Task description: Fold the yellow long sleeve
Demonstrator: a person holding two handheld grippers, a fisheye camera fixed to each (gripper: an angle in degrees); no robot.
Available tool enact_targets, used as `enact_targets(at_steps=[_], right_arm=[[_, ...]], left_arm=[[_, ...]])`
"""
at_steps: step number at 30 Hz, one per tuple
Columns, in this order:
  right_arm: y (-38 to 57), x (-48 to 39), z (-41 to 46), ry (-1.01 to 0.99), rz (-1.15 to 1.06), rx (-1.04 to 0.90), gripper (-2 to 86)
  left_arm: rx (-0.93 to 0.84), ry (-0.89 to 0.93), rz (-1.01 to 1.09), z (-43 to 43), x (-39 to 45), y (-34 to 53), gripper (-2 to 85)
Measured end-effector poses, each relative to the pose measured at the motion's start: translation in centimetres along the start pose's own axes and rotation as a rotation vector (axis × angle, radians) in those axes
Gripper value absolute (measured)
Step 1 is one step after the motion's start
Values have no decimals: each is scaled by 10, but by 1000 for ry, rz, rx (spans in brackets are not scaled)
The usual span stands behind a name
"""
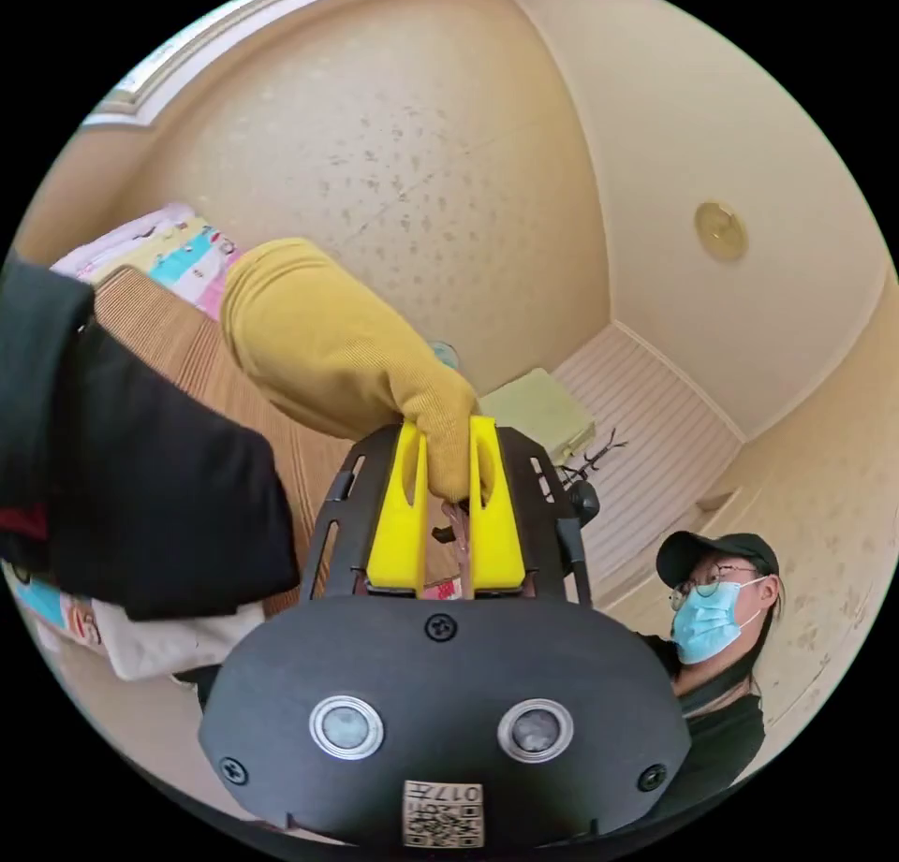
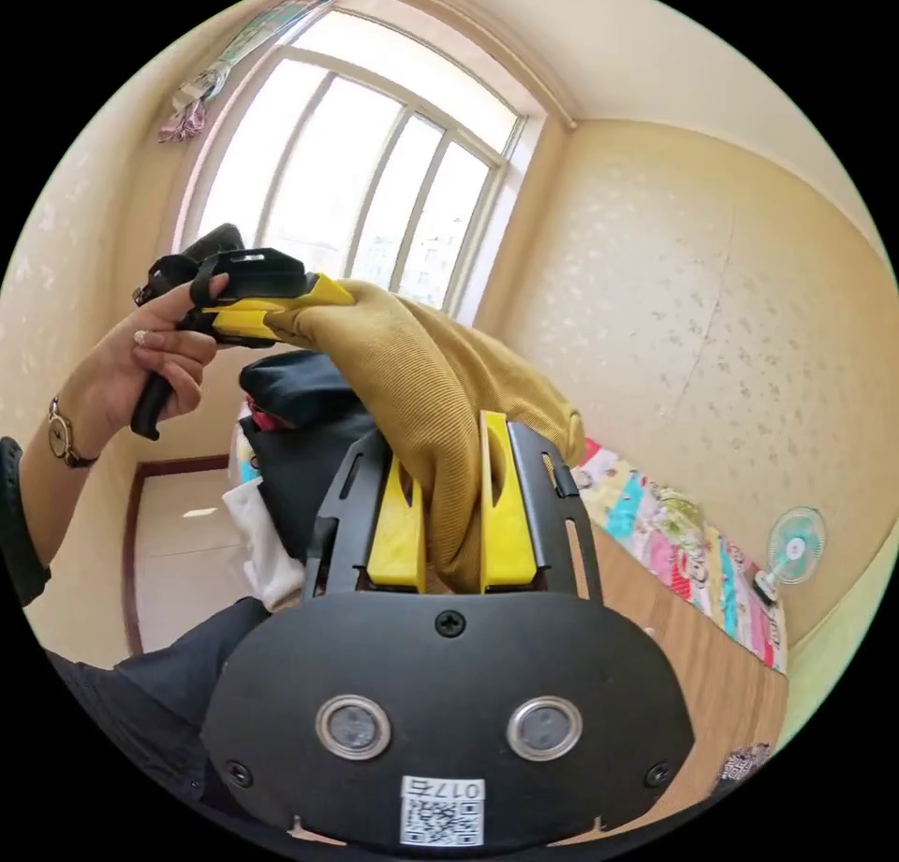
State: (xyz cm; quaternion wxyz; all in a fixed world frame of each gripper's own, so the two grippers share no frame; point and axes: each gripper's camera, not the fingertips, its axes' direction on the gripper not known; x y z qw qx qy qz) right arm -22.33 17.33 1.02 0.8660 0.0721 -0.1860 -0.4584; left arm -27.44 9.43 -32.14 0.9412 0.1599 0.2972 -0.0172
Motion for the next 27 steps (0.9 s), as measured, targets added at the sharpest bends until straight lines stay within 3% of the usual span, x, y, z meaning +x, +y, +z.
enact_targets(at_steps=[4,6,10,12,14,19,23,27], right_arm=[[75,-29,85,-339,182,-248,107],[116,-35,67,-348,228,-121,98],[195,0,24,-398,396,-21,56],[220,35,10,-416,501,-44,59],[239,71,-8,-398,576,-61,61],[289,158,-101,-165,777,86,63],[312,184,-164,28,814,123,69],[329,193,-208,351,816,-82,87]], left_arm=[[79,-300,-314,-52,-99,107,92],[129,-377,-351,-60,-106,162,83],[215,-514,-264,-23,-71,252,51],[168,-582,-149,22,-46,261,50],[-4,-608,71,104,-16,257,47],[-293,-520,309,274,1,249,57],[-393,-616,331,385,-22,240,98],[-504,-673,204,445,-75,252,101]])
